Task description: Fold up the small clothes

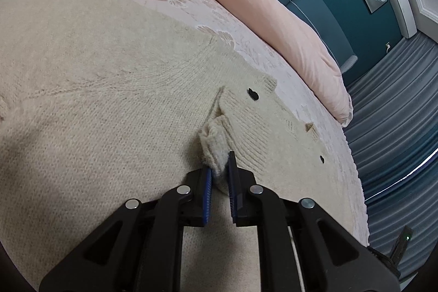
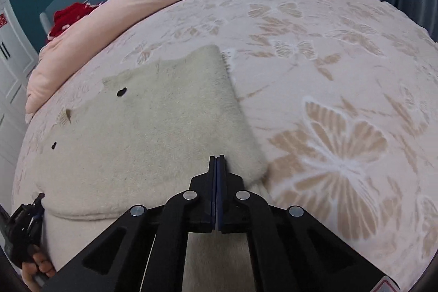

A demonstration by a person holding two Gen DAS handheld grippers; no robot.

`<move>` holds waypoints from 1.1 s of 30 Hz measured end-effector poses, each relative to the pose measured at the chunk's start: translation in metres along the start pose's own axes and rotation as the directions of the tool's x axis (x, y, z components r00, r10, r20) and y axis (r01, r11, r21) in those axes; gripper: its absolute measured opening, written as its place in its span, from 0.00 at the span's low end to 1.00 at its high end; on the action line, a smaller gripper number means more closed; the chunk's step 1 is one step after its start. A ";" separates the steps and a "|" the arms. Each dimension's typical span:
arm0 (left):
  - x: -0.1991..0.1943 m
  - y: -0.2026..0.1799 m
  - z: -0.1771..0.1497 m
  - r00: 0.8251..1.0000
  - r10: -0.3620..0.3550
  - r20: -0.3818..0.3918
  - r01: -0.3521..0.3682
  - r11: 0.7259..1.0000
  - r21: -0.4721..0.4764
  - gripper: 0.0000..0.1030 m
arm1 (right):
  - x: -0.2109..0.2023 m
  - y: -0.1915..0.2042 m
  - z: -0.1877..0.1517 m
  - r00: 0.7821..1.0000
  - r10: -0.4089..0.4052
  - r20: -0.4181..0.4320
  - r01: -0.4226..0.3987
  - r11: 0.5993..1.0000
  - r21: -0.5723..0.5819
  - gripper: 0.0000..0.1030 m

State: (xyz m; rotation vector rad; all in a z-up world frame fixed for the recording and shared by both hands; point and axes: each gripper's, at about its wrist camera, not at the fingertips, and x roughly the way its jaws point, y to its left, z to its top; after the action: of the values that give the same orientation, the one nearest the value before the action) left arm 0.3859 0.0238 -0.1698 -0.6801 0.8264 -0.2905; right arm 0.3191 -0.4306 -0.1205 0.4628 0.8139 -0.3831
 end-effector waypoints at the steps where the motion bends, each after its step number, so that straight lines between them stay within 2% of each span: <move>1: -0.002 0.004 0.001 0.999 -0.036 0.000 0.036 0.999 -0.027 0.11 | -0.012 0.007 -0.015 1.000 0.022 0.008 -0.021 1.000 -0.023 0.14; 3: -0.014 0.014 0.004 0.997 -0.080 -0.014 0.078 0.992 -0.099 0.13 | -0.025 0.027 -0.048 0.998 0.065 0.006 -0.064 0.992 -0.112 0.16; 4: -0.027 0.020 0.005 0.996 -0.091 -0.008 0.089 0.986 -0.142 0.18 | -0.028 0.038 -0.066 0.998 0.065 0.004 -0.064 0.983 -0.175 0.21; 5: -0.045 0.029 0.006 0.996 -0.092 0.013 0.093 0.979 -0.182 0.31 | -0.028 0.048 -0.082 0.998 0.060 -0.009 -0.061 0.971 -0.230 0.26; 6: -0.065 0.040 0.010 0.995 -0.092 0.040 0.098 0.973 -0.210 0.40 | -0.025 0.056 -0.094 0.998 0.057 -0.033 -0.064 0.960 -0.272 0.40; 8: -0.107 0.066 0.025 0.993 -0.042 0.111 0.068 0.969 -0.238 0.72 | -0.028 0.067 -0.107 1.000 0.015 -0.002 -0.014 0.948 -0.319 0.50; 9: -0.127 0.083 0.035 0.989 0.003 0.148 0.034 0.969 -0.246 0.83 | -0.029 0.071 -0.107 1.000 -0.005 0.005 0.006 0.942 -0.334 0.53; 10: -0.146 0.103 0.048 0.979 0.083 0.188 -0.031 0.963 -0.266 0.94 | -0.027 0.073 -0.108 1.000 -0.017 0.000 0.016 0.940 -0.342 0.55; 12: -0.175 0.147 0.075 0.944 0.220 0.245 -0.135 0.938 -0.321 0.94 | -0.026 0.071 -0.109 1.000 -0.018 0.004 0.018 0.941 -0.338 0.56; 13: -0.184 0.170 0.090 0.925 0.292 0.242 -0.195 0.913 -0.358 0.94 | -0.026 0.070 -0.109 1.000 -0.014 0.005 0.015 0.941 -0.337 0.56; 14: -0.193 0.194 0.105 0.903 0.361 0.234 -0.244 0.878 -0.412 0.94 | -0.026 0.069 -0.109 1.000 -0.011 0.004 0.011 0.942 -0.335 0.57; 16: -0.207 0.237 0.130 0.871 0.440 0.218 -0.282 0.812 -0.511 0.94 | -0.025 0.068 -0.109 1.000 -0.003 0.001 0.003 0.943 -0.331 0.58; 17: -0.211 0.252 0.139 0.870 0.442 0.217 -0.268 0.795 -0.545 0.94 | -0.024 0.067 -0.109 1.000 0.000 0.002 0.000 0.945 -0.328 0.59; 19: -0.213 0.270 0.153 0.874 0.436 0.213 -0.250 0.781 -0.573 0.94 | -0.024 0.067 -0.109 1.000 -0.002 0.002 0.002 0.944 -0.329 0.59; 20: -0.209 0.274 0.159 0.879 0.434 0.199 -0.254 0.777 -0.576 0.94 | -0.024 0.068 -0.110 1.000 -0.006 0.003 0.006 0.943 -0.332 0.60; 22: -0.203 0.274 0.167 0.873 0.452 0.183 -0.271 0.761 -0.590 0.94 | -0.024 0.070 -0.110 1.000 -0.017 0.008 0.018 0.941 -0.339 0.60; 23: -0.201 0.273 0.170 0.870 0.455 0.188 -0.270 0.761 -0.590 0.91 | -0.023 0.072 -0.111 1.000 -0.022 0.010 0.024 0.939 -0.343 0.60; 24: -0.200 0.273 0.174 0.873 0.445 0.199 -0.260 0.770 -0.582 0.82 | -0.023 0.072 -0.111 1.000 -0.025 0.013 0.028 0.938 -0.346 0.60; 25: -0.198 0.275 0.179 0.889 0.412 0.198 -0.238 0.788 -0.568 0.34 | -0.023 0.072 -0.111 1.000 -0.026 0.016 0.030 0.937 -0.347 0.61; 26: -0.191 0.279 0.184 0.912 0.382 0.147 -0.236 0.784 -0.574 0.09 | -0.022 0.072 -0.112 1.000 -0.025 0.018 0.030 0.937 -0.347 0.61; 27: -0.193 0.281 0.184 0.913 0.384 0.138 -0.235 0.771 -0.592 0.07 | -0.022 0.072 -0.112 1.000 -0.021 0.019 0.026 0.938 -0.344 0.61; 28: -0.200 0.273 0.183 0.903 0.386 0.187 -0.205 0.772 -0.602 0.07 | -0.022 0.071 -0.111 1.000 -0.016 0.018 0.021 0.940 -0.340 0.61; 29: -0.207 0.261 0.186 0.898 0.370 0.239 -0.174 0.797 -0.579 0.07 | -0.022 0.070 -0.111 1.000 -0.011 0.017 0.016 0.942 -0.336 0.61; 30: -0.210 0.241 0.191 0.892 0.367 0.263 -0.186 0.829 -0.527 0.07 | -0.021 0.069 -0.111 1.000 -0.006 0.016 0.011 0.943 -0.333 0.61; 32: -0.211 0.180 0.202 0.900 0.316 0.301 -0.204 0.915 -0.349 0.06 | -0.021 0.067 -0.111 1.000 0.006 0.014 -0.001 0.946 -0.325 0.62; 33: -0.210 0.146 0.205 0.905 0.279 0.322 -0.197 0.945 -0.262 0.06 | -0.022 0.066 -0.111 1.000 0.012 0.013 -0.007 0.947 -0.320 0.62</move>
State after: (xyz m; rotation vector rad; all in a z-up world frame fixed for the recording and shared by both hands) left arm 0.4005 0.3265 -0.0448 -0.8044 0.5891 0.1523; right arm 0.2716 -0.3132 -0.1541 0.1598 0.8407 -0.2380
